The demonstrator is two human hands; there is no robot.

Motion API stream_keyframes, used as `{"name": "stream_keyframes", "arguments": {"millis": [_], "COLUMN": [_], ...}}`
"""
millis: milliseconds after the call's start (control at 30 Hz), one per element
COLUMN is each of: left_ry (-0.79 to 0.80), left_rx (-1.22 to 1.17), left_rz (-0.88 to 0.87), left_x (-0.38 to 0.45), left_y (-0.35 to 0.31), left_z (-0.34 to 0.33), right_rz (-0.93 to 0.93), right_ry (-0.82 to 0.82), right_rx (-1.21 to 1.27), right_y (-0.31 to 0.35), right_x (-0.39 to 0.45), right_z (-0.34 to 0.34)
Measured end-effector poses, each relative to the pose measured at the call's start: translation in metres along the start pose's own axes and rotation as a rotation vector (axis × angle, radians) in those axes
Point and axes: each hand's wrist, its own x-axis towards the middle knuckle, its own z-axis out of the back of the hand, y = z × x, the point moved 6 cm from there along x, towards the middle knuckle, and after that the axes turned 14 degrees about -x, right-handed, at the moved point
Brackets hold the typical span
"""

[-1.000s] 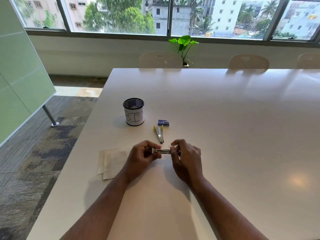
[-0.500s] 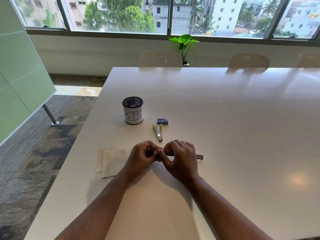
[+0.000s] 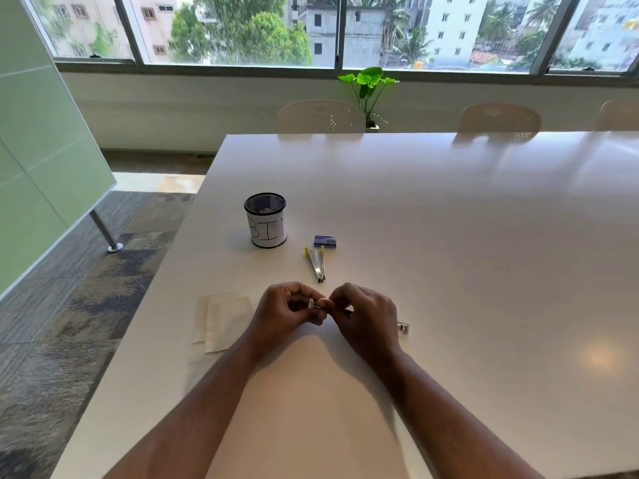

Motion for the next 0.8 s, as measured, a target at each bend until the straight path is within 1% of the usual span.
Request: {"name": "stream_keyframes", "arguments": {"millis": [233,433,667,800], "left_ry": [-0.019,-0.021,-0.044,-0.036], "left_rx": [0.006,-0.004,-0.011,0.045], "left_rz": [-0.014,-0.013,0.004,-0.007], "left_x": [0.0006,-0.0002,-0.0032,-0.0043], "left_y": [-0.0020,-0.0050,-0.0063,-0.0073], "left_z": [0.0004,-0.0029,-0.0054,-0.0065], "right_rz": [0.034,0.000,0.024,0.019], "right_ry": [-0.016,0.012,0.066,0.079], "right_rx": [0.002,0.175,0.192,0.200], "right_y": [0.0025,-0.0014,0.0019,0.0018], "right_x": [-0.0012,-0.0015,-0.0007,-0.0001], "right_z": [0.0032,0.0022,0.0006,0.0002]}}
